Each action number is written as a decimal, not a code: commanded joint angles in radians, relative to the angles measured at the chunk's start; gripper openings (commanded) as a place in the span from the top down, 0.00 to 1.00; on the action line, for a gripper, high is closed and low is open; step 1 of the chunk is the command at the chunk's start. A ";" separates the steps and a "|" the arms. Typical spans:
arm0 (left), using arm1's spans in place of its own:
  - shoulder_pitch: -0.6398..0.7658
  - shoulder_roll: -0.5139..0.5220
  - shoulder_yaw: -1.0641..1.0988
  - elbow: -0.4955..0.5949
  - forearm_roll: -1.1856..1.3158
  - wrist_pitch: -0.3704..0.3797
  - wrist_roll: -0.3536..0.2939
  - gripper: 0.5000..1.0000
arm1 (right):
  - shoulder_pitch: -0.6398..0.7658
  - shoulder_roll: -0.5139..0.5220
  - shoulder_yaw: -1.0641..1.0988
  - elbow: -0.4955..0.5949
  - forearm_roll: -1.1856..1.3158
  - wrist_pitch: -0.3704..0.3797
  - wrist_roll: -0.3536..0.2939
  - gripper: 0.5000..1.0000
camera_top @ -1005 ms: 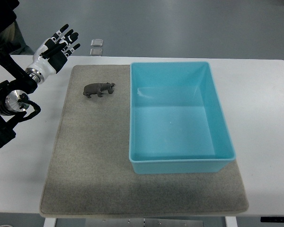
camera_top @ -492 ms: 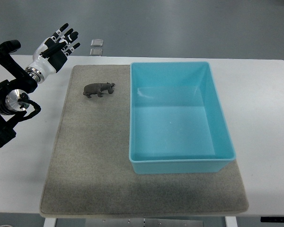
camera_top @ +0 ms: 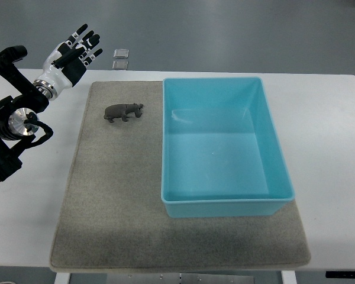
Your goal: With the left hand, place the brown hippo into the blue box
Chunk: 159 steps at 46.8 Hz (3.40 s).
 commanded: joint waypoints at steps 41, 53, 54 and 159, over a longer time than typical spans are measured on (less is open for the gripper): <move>-0.095 0.092 0.272 0.018 0.040 -0.202 0.000 0.01 | 0.000 0.000 0.000 0.000 0.000 0.000 0.000 0.13; -0.110 0.104 0.299 0.023 0.037 -0.223 0.003 0.00 | 0.000 0.000 0.000 0.000 0.000 0.000 0.000 0.13; -0.111 0.104 0.301 0.023 0.038 -0.223 0.003 0.01 | 0.000 0.000 0.000 0.000 0.000 0.000 0.000 0.13; -0.199 0.133 0.457 -0.155 1.256 0.145 -0.054 0.20 | 0.000 0.000 0.000 0.000 0.000 0.001 0.000 0.13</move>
